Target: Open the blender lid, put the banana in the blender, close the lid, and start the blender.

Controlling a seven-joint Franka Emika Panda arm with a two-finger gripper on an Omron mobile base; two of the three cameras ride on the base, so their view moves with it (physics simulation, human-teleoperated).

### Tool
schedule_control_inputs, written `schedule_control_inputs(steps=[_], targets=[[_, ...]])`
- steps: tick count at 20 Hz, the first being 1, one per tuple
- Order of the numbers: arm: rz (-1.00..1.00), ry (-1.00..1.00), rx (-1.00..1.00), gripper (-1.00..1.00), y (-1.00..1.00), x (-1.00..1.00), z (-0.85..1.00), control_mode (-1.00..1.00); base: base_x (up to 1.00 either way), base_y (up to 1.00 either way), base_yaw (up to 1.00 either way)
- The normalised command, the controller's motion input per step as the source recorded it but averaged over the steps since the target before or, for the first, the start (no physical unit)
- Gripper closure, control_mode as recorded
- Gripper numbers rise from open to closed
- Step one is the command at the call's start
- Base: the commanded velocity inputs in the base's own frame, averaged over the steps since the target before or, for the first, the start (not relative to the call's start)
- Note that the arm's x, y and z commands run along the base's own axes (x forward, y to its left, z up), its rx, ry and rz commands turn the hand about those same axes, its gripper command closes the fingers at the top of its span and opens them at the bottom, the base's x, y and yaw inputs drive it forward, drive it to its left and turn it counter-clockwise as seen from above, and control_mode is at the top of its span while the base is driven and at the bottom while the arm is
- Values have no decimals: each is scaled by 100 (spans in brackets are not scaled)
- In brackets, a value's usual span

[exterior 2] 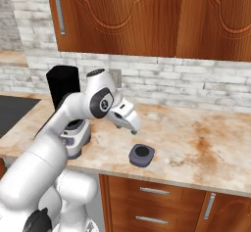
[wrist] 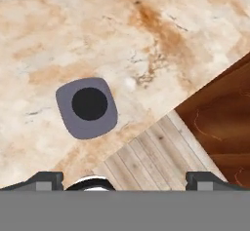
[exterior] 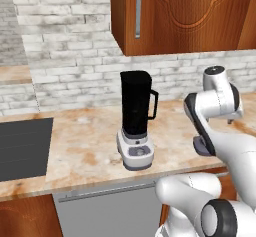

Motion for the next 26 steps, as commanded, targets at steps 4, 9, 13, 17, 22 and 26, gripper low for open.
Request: schedule_control_inputs(steps=[4, 9, 13, 17, 22, 26], targets=[[15, 4, 9, -100, -29, 0, -82, -100, 0, 0, 0], [15, 0, 9, -100, -3, 7, -66, -100, 0, 0, 0], [14, 0, 14, -100, 0, 16, -50, -100, 0, 0, 0], [13, 0, 11, -100, -10, 30, -26, -100, 0, 0, 0], [11, 3, 3, -100, -12, 31, -4, -100, 0, 0, 0], [11, 7, 0, -100, -2, 22, -25, -100, 0, 0, 0]])
